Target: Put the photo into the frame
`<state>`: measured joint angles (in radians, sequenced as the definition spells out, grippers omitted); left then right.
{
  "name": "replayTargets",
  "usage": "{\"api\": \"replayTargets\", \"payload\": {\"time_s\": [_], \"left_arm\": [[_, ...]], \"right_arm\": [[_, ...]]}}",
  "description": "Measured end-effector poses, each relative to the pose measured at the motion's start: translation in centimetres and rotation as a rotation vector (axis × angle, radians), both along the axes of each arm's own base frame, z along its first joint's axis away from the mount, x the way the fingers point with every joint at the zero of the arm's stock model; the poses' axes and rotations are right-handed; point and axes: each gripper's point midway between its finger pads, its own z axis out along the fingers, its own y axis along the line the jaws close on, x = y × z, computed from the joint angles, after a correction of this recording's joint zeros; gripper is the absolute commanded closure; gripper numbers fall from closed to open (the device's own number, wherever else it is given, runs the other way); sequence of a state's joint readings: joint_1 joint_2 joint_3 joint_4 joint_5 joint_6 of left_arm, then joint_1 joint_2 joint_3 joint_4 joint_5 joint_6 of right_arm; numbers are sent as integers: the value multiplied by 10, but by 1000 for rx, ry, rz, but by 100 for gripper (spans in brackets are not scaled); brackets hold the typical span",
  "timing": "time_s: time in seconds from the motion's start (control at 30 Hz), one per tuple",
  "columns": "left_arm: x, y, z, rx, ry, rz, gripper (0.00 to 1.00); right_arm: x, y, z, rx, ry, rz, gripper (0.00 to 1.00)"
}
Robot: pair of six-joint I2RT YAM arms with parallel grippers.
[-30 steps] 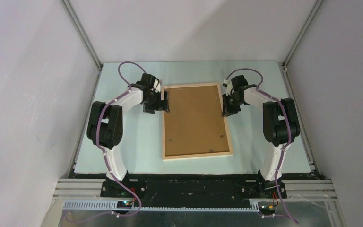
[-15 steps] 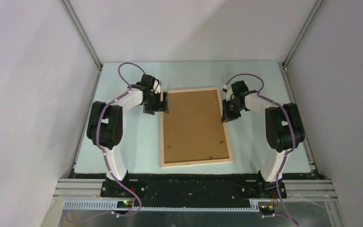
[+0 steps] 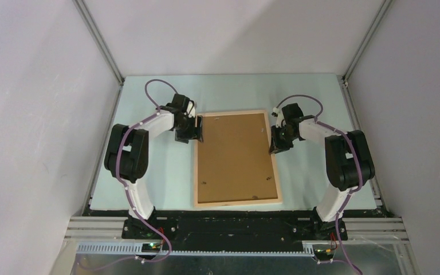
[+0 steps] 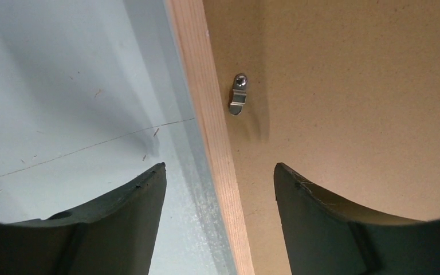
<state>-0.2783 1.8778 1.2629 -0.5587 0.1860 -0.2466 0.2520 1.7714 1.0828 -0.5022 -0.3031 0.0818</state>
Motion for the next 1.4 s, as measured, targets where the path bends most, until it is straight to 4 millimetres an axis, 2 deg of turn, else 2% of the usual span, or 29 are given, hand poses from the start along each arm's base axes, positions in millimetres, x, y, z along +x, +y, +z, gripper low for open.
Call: {"api": "replayTargets", "payload": {"time_s": [0.1,0.3,0.43,0.8,1.07,1.17,1.4], "left_arm": [[1,-1,2,-3,-9,-4,30],[0,-1,6,-5,-22,-6,37],[-2,0,10,-7,-35,-10,41],[-9,2,2,-2,-18,-14,51],[-7,0,2,-9,-24,-16,59],[-7,0,3,-11,-23,-17,60],[-8,-1,3,-14,-23,-19,64]], "right_arm": [[-3,0,0,4,4,-7,95],[-4,0,0,7,6,-17,70],[-5,2,2,23,9,-15,62],[7,1,17,78,-13,-29,54],[47,1,45,97,-109,-48,47],[59,1,44,86,-118,-55,45],[83,0,27,34,-106,-71,44]]}}
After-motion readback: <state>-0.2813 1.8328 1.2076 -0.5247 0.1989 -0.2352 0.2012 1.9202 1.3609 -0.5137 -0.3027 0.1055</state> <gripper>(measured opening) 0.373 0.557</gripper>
